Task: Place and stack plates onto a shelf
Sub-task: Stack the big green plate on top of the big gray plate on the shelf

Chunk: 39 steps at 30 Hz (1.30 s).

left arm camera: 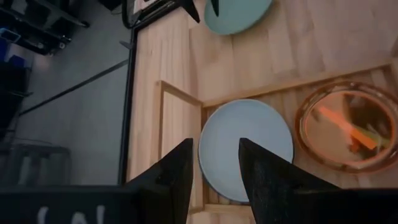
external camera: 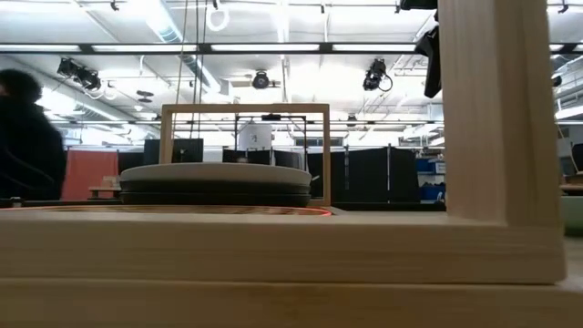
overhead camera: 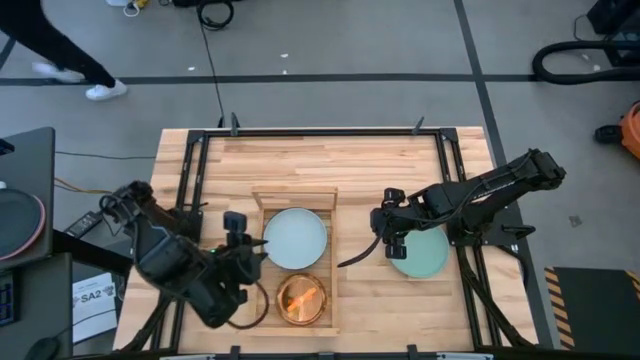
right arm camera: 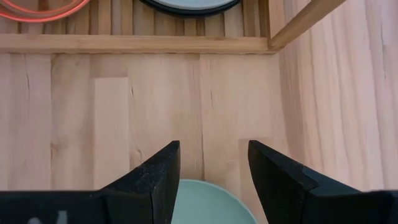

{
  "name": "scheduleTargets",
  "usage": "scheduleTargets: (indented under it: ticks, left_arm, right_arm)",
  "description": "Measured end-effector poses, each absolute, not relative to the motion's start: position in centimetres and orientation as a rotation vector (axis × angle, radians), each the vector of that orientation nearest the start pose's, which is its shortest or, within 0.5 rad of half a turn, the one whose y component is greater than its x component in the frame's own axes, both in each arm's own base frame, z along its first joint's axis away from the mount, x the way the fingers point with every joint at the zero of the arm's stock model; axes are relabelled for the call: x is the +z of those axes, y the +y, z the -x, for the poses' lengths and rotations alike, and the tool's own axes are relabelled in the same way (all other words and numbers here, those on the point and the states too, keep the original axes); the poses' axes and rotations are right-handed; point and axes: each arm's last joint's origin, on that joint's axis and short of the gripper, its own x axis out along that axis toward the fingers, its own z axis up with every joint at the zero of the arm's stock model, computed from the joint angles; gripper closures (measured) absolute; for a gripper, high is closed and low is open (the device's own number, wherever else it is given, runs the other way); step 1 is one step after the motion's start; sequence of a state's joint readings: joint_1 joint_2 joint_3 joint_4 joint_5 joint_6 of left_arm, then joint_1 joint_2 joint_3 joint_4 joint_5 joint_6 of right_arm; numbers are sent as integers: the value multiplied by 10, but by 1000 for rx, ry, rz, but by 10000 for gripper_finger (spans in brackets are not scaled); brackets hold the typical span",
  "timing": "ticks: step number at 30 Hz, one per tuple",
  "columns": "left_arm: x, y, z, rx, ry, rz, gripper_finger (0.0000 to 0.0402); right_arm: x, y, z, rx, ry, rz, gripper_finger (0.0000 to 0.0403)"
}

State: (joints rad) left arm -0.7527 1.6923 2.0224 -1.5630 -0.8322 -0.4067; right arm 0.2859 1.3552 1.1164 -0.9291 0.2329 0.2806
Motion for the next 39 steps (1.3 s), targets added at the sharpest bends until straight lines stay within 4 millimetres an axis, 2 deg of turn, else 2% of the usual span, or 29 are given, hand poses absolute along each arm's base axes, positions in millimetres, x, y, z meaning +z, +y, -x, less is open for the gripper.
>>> scheduleTargets:
  ticks: [6,9,12,17,20,23,28,34,39]
  left_arm:
    - [419,-196,-218,217,786,-508,267]
    - [425,-196,-211,220,751,-514,267]
    - [439,-183,-199,230,702,-475,267]
    - [469,-149,-168,255,602,-318,267]
    - [475,-130,-153,304,542,-274,267]
    - [455,-119,-143,382,520,-242,267]
    - [384,-112,-135,431,527,-129,267]
    - [313,-115,-132,338,466,39,267]
    - [276,-124,-138,197,407,125,267]
  right_arm:
    - [274,65,-245,-79,1123,101,208]
    - [274,65,-245,-62,1123,127,208]
    - [274,65,-246,-53,1114,138,208]
    - [274,65,-247,-28,1108,176,208]
    - [274,65,-247,-7,1109,210,208]
    - [274,65,-247,3,1109,228,208]
    - [274,61,-248,-7,1116,224,208]
    - [271,44,-246,62,1197,163,208]
    - [271,20,-248,102,1214,134,208]
